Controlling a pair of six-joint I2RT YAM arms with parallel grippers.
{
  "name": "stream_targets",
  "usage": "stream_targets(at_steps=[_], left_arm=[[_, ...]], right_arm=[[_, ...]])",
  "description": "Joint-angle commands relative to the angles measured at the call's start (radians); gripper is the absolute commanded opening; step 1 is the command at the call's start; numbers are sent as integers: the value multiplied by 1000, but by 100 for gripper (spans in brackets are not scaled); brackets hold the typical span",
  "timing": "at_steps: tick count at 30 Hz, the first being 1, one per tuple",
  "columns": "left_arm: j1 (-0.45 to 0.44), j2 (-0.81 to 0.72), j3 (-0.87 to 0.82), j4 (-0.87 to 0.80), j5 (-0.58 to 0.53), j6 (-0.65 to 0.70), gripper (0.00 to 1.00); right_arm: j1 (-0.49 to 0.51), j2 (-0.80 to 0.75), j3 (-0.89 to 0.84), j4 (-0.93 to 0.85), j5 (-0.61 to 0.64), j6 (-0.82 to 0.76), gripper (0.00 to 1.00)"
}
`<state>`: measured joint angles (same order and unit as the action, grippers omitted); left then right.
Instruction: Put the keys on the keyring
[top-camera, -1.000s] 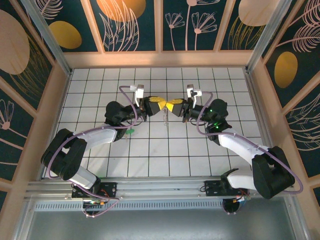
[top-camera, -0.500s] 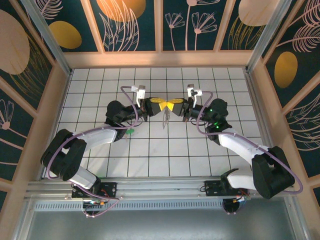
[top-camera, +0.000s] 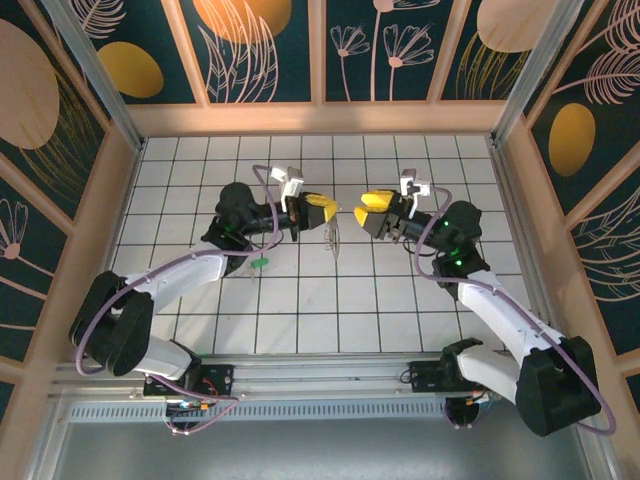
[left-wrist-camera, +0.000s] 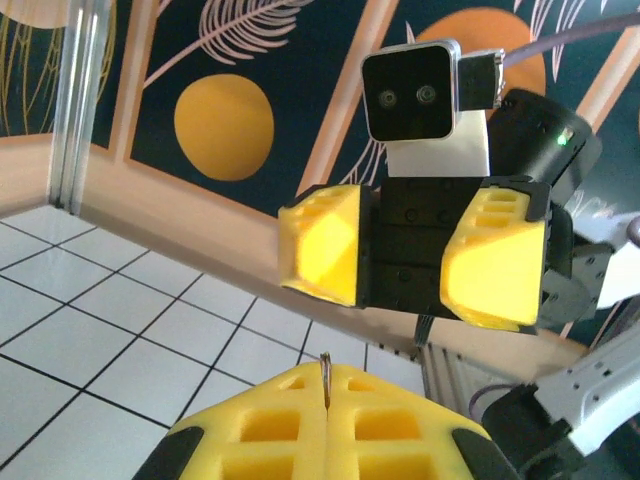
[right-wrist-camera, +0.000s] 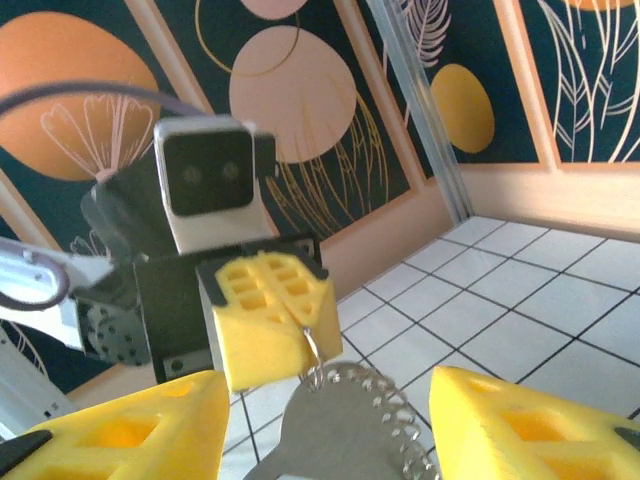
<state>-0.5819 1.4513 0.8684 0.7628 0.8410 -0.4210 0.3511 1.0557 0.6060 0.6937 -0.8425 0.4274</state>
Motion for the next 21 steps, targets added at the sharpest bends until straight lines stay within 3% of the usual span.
stream_targets(at_steps=[1, 10, 21], left_arm=[[-4, -18, 89, -200, 83, 170, 0], [-4, 27, 192, -367, 190, 256, 0], [-4, 52, 215, -384, 233, 260, 0]], right_arm=[[-6, -4, -12, -87, -79, -66, 55], [-6, 28, 12, -104, -165, -93, 53], [11, 82, 51, -50, -191, -70, 48]])
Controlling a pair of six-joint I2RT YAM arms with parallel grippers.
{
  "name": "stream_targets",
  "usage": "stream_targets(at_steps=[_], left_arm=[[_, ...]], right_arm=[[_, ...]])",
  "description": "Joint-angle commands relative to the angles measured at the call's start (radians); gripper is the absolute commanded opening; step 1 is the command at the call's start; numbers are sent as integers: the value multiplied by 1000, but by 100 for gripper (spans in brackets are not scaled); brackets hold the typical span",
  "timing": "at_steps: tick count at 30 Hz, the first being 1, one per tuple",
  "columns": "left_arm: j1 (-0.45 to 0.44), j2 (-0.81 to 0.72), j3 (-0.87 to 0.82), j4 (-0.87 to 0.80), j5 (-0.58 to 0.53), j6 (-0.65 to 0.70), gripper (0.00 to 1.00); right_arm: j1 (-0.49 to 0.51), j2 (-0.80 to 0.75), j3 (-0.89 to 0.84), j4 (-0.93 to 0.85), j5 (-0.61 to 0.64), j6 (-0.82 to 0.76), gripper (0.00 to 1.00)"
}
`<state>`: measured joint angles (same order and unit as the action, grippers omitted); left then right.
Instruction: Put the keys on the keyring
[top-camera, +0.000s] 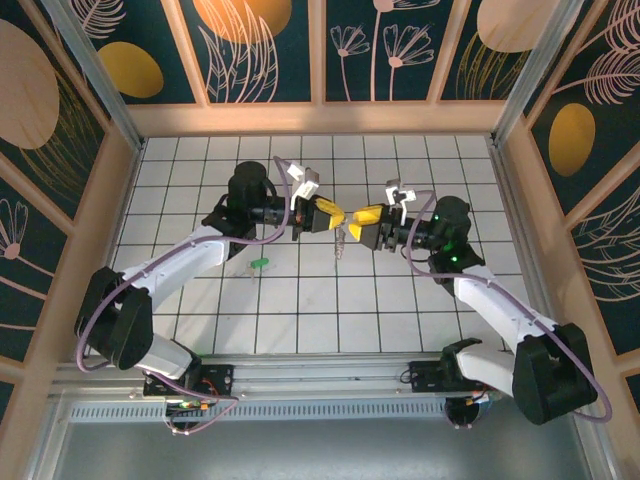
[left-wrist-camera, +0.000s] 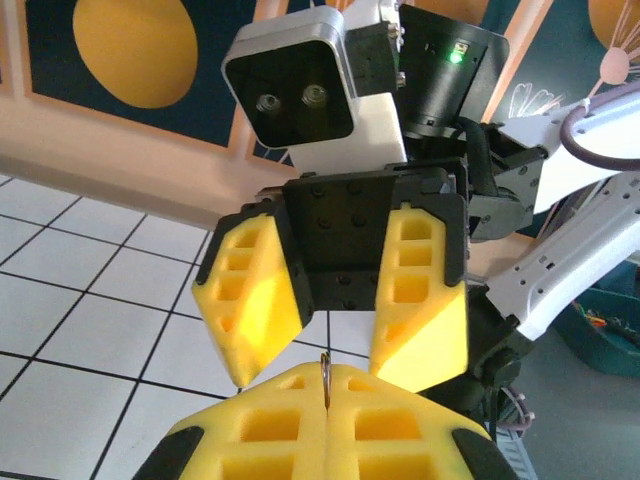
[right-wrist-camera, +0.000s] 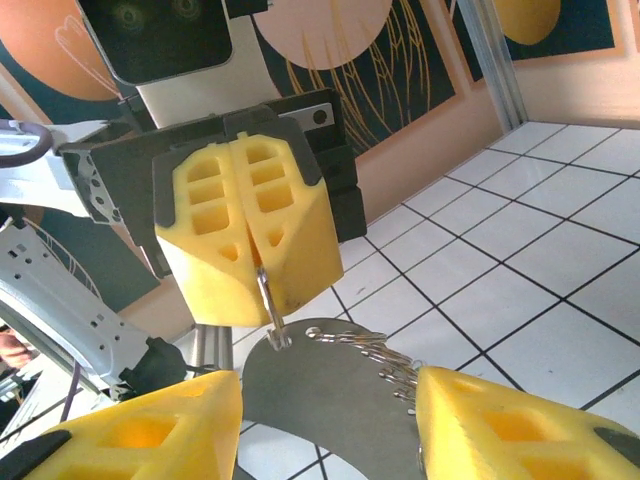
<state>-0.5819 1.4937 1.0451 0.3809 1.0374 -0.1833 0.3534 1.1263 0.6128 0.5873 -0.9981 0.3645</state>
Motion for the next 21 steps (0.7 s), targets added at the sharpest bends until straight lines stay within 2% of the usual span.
stream_targets(at_steps=[1, 12, 16, 21], left_arm=[[-3, 11, 40, -3, 38, 22, 0], [-4, 17, 43, -2, 53, 24, 0], [-4, 17, 39, -2, 56, 22, 0], [-4, 17, 38, -2, 61, 22, 0]], right_arm=[[11, 17, 49, 58, -37, -7, 48], [29, 50, 73, 96, -31, 8, 38], [35, 56, 79, 109, -31, 13, 27], [42, 61, 79, 129, -42, 21, 9]])
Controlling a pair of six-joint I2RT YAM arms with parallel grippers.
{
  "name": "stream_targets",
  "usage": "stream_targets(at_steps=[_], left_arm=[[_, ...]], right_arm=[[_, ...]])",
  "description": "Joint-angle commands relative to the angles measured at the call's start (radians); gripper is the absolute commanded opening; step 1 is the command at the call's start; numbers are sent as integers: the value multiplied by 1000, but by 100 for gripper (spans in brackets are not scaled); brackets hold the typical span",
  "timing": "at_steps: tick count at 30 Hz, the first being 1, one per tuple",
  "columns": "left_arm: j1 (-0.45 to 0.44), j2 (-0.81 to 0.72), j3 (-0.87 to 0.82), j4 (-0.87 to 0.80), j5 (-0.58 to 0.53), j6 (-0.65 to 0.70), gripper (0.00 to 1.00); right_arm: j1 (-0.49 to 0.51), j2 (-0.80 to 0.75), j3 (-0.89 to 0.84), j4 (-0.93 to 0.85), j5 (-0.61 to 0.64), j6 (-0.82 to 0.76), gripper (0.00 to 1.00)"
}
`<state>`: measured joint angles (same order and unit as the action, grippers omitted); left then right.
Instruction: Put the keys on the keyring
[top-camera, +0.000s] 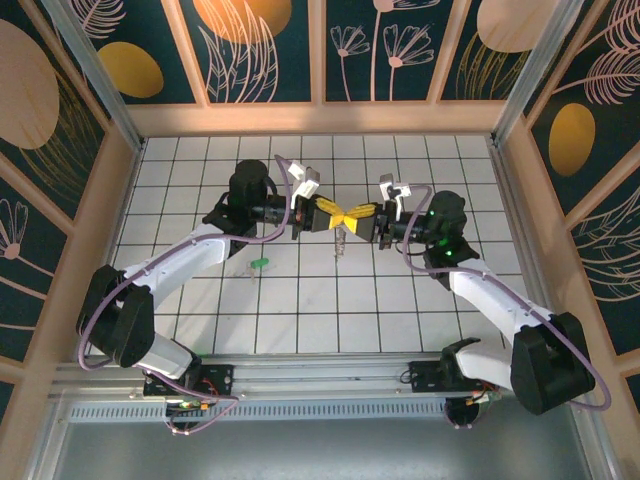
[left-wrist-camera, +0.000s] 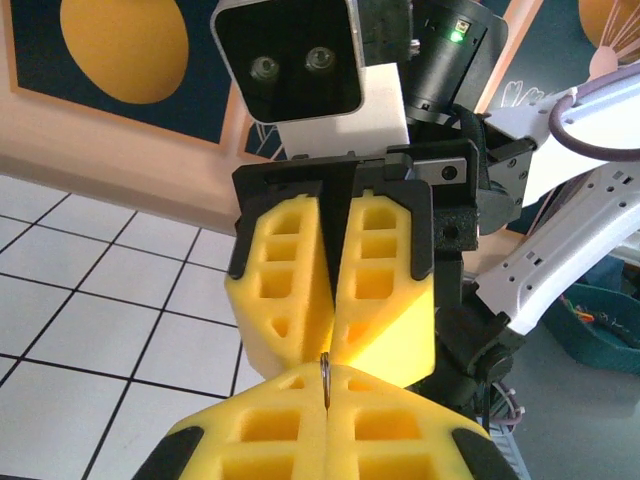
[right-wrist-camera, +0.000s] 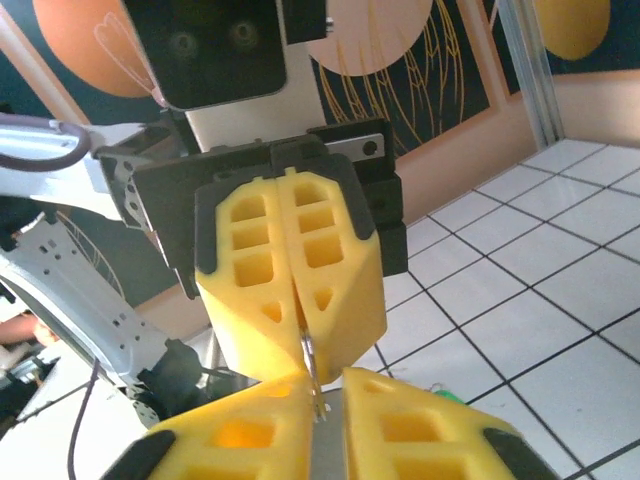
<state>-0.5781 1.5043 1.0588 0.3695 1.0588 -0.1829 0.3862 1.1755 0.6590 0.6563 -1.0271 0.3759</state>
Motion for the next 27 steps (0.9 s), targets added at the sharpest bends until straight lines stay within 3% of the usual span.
stream_targets(at_steps=[1, 3, 10, 17, 22, 27], left_arm=[[-8, 5, 23, 10, 40, 22, 0], [-8, 4, 21, 10, 40, 22, 0], [-8, 1, 9, 34, 16, 4, 0], [-8, -19, -27, 95, -68, -25, 23], [-8, -47, -56, 133, -195, -50, 32], [-8, -83, -116, 239, -280, -115, 35]], right_arm=[[11, 13, 30, 75, -17, 18, 4], [11, 14, 28, 93, -23, 30, 0], [19, 7, 21, 113, -11, 43, 0], [18, -2, -2, 127, 58, 44, 0], [16, -9, -13, 133, 95, 41, 0], [7, -15, -19, 135, 118, 38, 0]])
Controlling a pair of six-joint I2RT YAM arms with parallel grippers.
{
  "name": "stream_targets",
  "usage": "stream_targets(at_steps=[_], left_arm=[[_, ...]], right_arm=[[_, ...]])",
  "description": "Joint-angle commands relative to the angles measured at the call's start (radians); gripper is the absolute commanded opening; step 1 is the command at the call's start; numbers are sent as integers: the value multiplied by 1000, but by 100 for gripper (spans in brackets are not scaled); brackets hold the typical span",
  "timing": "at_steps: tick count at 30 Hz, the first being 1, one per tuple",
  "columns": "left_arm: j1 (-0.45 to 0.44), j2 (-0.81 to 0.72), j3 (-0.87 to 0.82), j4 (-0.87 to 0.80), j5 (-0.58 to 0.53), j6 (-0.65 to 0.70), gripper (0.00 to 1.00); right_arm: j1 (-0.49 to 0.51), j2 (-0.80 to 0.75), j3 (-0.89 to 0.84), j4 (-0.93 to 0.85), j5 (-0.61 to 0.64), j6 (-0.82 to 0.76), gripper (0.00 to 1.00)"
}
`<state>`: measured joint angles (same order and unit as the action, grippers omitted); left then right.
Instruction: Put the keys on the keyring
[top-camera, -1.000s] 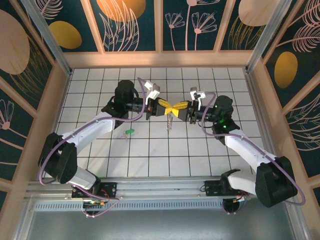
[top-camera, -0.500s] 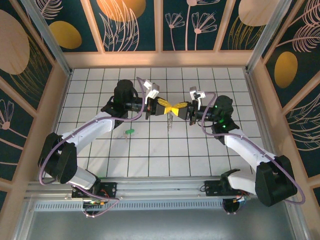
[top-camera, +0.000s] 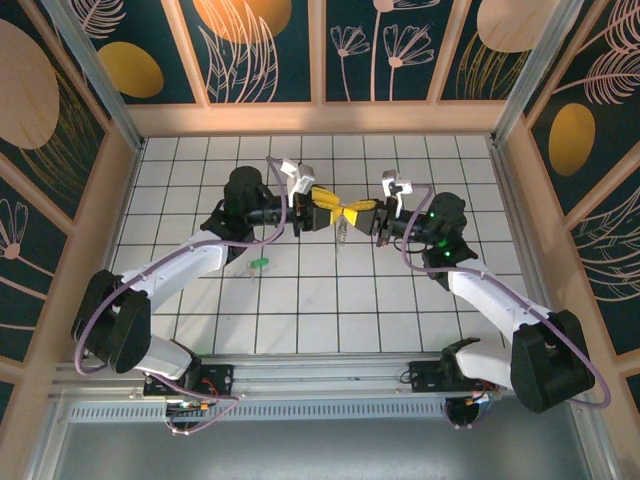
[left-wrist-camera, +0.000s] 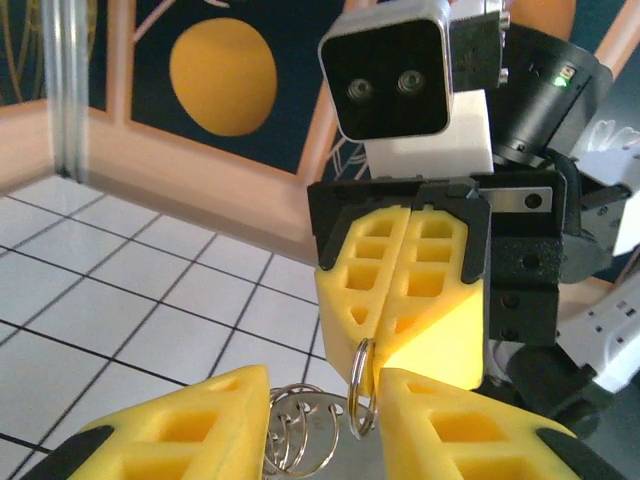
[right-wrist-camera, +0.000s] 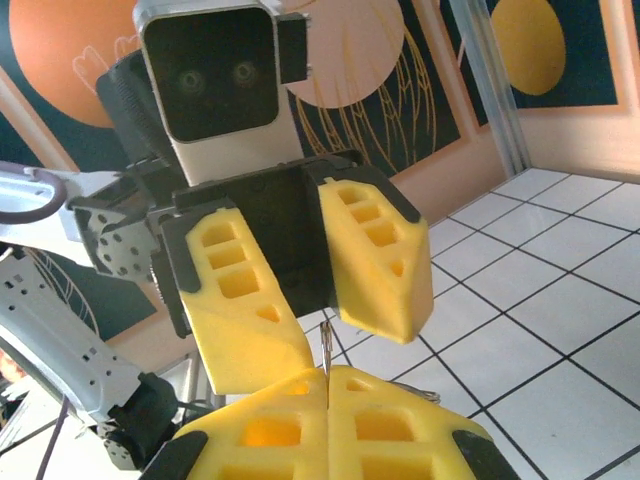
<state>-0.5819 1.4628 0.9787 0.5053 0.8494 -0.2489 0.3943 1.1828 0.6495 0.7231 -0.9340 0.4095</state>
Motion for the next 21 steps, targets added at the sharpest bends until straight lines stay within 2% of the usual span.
stream_targets(at_steps=[1, 10, 16, 21], left_arm=[[-4, -50, -47, 124, -87, -60, 36], [-4, -151, -135, 218, -280, -122, 42], [-3, -148, -152, 244, -247, -178, 45], [-3, -115, -190, 373, -172, -272, 46]], right_arm=[[-3, -25, -13, 67, 27, 5, 0], [-24, -55, -34, 70, 46, 1, 0], [-26, -65, -43, 112, 40, 20, 0], [-25, -69, -45, 171, 28, 63, 0]])
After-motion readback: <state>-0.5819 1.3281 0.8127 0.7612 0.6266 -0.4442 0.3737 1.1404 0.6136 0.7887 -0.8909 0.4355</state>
